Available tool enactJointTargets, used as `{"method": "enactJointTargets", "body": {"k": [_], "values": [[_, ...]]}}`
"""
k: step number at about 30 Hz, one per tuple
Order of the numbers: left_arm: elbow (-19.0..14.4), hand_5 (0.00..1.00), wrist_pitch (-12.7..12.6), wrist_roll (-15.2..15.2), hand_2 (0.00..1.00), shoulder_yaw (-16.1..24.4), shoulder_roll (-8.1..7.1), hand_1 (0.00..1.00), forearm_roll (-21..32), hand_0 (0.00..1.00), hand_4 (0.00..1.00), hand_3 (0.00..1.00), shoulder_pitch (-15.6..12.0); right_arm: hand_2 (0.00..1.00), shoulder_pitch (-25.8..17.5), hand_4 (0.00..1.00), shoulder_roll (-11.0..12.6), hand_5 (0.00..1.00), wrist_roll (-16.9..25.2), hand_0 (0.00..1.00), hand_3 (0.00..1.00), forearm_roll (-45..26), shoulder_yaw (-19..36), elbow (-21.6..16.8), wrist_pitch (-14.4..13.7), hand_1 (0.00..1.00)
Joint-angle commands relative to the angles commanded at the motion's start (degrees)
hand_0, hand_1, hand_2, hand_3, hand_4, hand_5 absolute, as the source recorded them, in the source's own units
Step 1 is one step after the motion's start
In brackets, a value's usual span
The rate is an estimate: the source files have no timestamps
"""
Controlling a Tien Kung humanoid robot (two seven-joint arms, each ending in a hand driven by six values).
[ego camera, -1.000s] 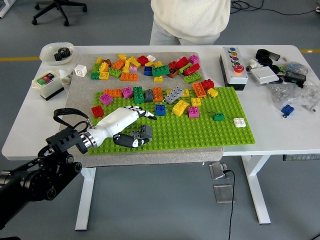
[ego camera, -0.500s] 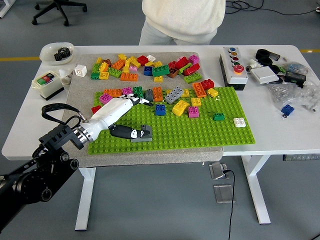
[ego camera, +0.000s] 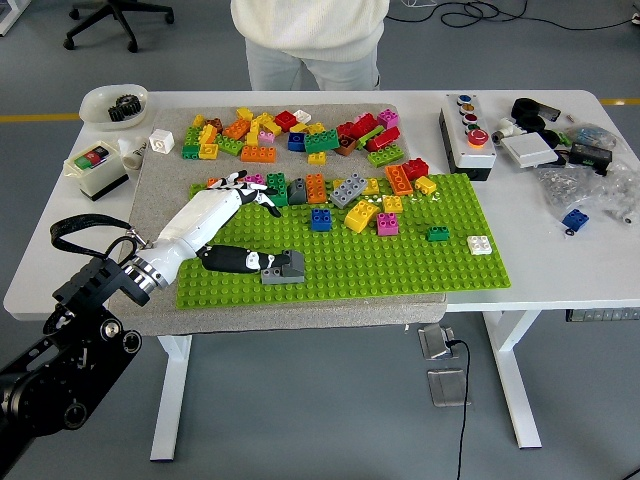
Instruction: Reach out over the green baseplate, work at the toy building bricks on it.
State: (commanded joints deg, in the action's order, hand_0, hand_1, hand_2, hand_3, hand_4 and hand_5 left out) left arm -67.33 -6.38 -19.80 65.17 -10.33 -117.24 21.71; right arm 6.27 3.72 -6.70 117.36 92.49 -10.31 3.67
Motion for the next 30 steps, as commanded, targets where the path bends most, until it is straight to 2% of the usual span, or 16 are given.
{"method": "enactJointTargets", "body": {"k": [4,5,6,14,30], "values": [[-0.8,0.763,0.4,1.4,0.831,0.9,0.64,0.877,-1.6,0.993,0.998,0.561,-1.3,0.629,0.1,0.754,0.1,0.498,0.0,0.736,0.53,-0.2,0.1,0.0,-0.1,0.612],[-0.8,0.763,0.4,1.5,0.831,1.1,0.77,0.877,-1.9,0.993,0.998,0.561,-1.4,0.629,0.2,0.754,0.1,0.498,0.1,0.736,0.53,-0.3,0.0,0.0,-0.1,0.612],[-0.8,0.804,0.5,1.6,0.832,1.3,0.87,0.883,-2.1,0.998,0.998,0.577,-1.6,0.629,0.2,0.754,0.1,0.5,0.1,0.735,0.531,-0.4,0.0,0.0,-0.1,0.613],[-1.7,0.813,1.0,2.4,0.834,1.9,1.8,0.888,-3.2,0.998,0.998,0.59,-2.8,0.629,0.0,0.754,0.3,0.499,0.0,0.736,0.531,-0.5,0.3,0.0,-0.1,0.612],[-1.6,0.818,1.8,3.3,0.848,-0.1,2.84,0.895,-3.4,0.998,0.998,0.617,-4.1,0.63,0.4,0.756,0.2,0.499,0.1,0.736,0.531,-1.2,0.0,0.0,-0.3,0.614]]}}
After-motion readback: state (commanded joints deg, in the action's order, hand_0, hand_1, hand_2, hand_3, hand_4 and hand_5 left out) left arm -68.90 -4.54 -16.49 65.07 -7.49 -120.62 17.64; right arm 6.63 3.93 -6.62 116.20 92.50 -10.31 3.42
